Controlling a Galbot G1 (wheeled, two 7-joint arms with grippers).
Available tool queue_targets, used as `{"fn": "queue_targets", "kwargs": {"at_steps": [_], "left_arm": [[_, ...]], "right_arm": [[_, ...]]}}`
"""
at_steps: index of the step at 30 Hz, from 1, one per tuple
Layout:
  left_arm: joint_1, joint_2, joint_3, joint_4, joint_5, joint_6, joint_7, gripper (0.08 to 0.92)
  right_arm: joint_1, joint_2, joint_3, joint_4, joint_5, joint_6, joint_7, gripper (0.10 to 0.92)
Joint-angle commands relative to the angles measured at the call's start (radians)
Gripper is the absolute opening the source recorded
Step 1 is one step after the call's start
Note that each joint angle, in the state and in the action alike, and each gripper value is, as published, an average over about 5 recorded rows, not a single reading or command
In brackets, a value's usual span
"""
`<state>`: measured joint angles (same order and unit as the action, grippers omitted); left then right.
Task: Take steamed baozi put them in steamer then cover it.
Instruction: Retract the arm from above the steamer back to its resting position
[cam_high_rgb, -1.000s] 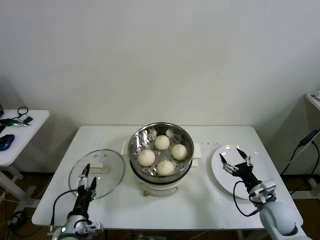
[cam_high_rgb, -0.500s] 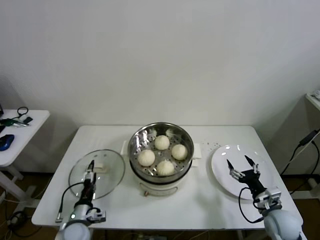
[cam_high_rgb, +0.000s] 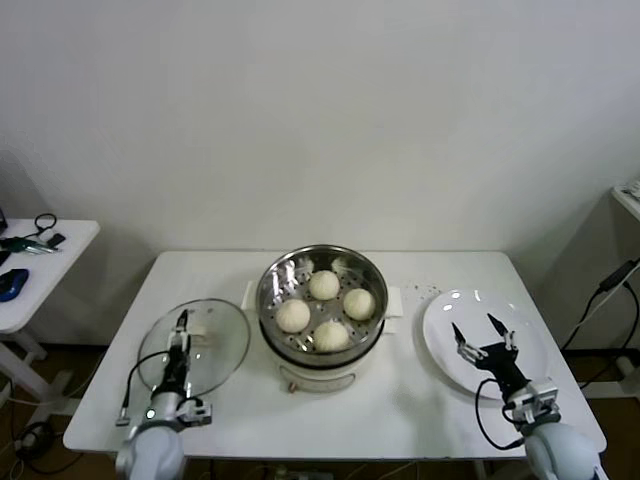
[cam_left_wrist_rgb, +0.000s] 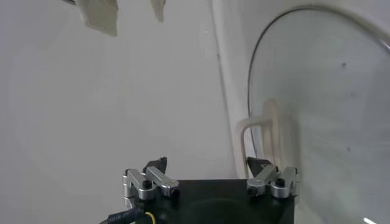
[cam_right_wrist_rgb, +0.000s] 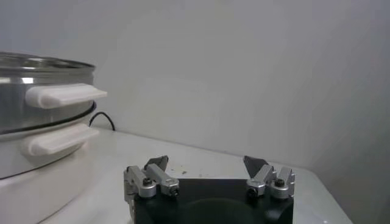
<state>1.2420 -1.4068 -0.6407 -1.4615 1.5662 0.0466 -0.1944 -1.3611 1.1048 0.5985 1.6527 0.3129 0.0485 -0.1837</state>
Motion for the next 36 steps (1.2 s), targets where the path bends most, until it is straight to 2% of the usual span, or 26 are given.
{"fn": "queue_targets", "kwargs": {"at_steps": [1,17,20,36], "left_arm": [[-0.051,0.003,0.011,0.069,0.002,0.006,-0.021,0.823],[-0.086,0.001,0.016,0.137,-0.029,-0.012,-0.039,0.811],[-0.088,-0.004,0.018,0.142,-0.030,-0.017,-0.044,0.750],[-0.082,-0.003,0.017,0.131,-0.062,-0.025,-0.043,0.283]], "right_arm": [[-0.005,0.009,0.006,-0.004,-0.028,0.009,-0.002,0.823],[-0.028,0.044,0.005,0.004,-0.085,0.032,-0.005,0.823],[-0.030,0.046,0.001,0.011,-0.086,0.032,-0.005,0.823],[-0.036,0.070,-0.001,0.003,-0.114,0.047,-0.017,0.823]]}}
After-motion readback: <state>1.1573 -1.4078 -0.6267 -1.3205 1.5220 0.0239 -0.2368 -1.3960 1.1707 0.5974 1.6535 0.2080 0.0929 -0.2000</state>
